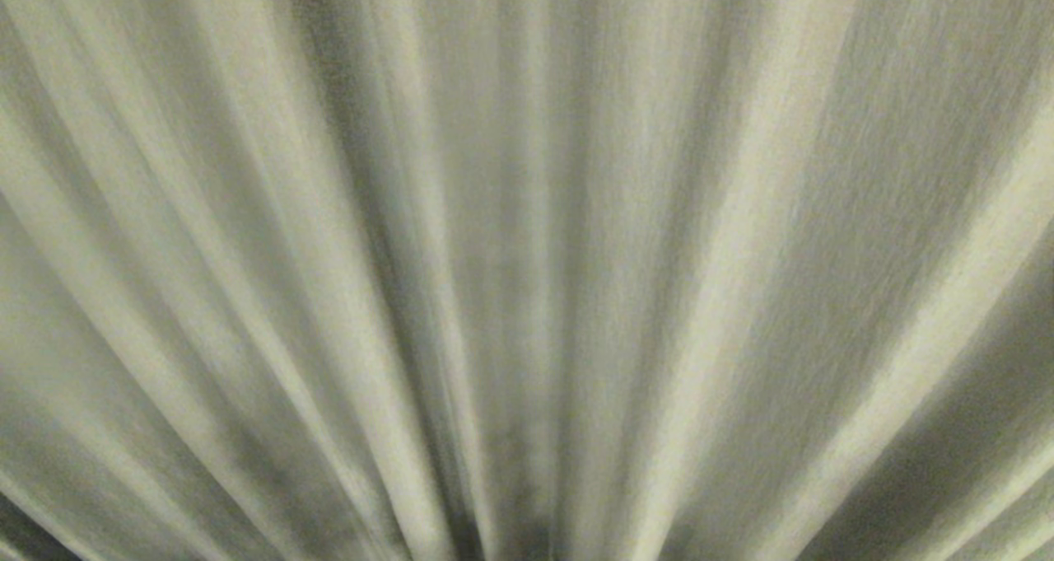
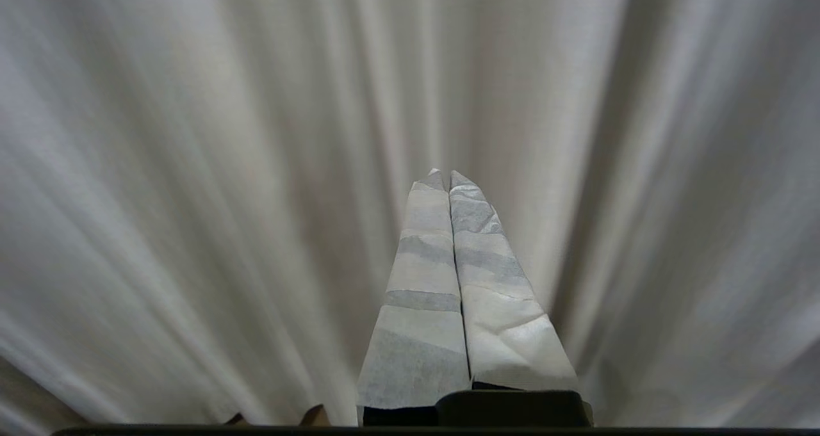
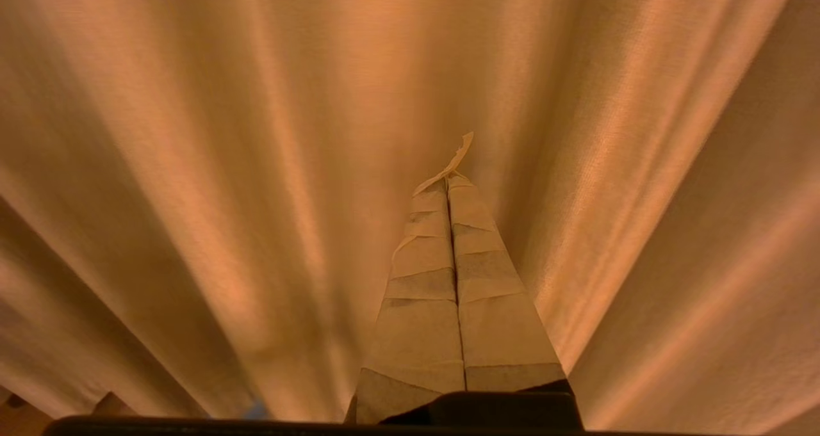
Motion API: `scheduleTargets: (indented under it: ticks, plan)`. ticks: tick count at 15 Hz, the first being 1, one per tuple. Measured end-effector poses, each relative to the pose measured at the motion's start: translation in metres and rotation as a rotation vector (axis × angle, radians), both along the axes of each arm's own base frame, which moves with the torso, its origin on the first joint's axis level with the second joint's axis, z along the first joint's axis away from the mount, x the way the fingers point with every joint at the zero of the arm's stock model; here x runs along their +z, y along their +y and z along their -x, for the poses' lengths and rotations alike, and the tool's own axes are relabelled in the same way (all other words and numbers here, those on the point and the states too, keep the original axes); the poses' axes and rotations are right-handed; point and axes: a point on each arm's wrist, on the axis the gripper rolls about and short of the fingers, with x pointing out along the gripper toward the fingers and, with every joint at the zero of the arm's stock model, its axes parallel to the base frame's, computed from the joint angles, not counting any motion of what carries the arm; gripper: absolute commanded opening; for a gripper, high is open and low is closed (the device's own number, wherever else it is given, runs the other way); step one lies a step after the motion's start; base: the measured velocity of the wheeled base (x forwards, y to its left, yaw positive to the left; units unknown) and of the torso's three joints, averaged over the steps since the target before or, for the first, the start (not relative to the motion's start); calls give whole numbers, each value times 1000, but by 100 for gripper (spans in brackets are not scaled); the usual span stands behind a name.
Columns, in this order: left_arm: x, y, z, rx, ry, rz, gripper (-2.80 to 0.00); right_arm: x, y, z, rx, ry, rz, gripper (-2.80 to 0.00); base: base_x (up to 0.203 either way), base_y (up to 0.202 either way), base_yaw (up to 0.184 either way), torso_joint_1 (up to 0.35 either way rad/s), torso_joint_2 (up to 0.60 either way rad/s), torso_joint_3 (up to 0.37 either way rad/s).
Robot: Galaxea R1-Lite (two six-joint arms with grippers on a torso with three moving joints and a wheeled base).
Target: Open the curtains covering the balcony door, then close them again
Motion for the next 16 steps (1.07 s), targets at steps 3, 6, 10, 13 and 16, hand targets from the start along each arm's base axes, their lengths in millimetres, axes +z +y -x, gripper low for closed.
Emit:
scheduleTargets:
  ticks: [3,6,10,13,16]
  plan:
    - [0,0,0,0,0,1,-280,0,0,0,0,0,0,-280,0,0,0,0,0,0]
    - [0,0,0,2,0,1,-280,0,0,0,0,0,0,-280,0,0,0,0,0,0]
    - [0,0,0,1,0,1,-280,0,0,0,1,0,0,-280,0,0,0,0,0,0]
    - [0,0,0,1,0,-1,-280,0,0,0,1,-1,0,-280,0,0,0,0,0,0]
    - [0,0,0,0,-1,-1,-280,0,0,0,1,0,0,-280,3,-109,3,3,2,3]
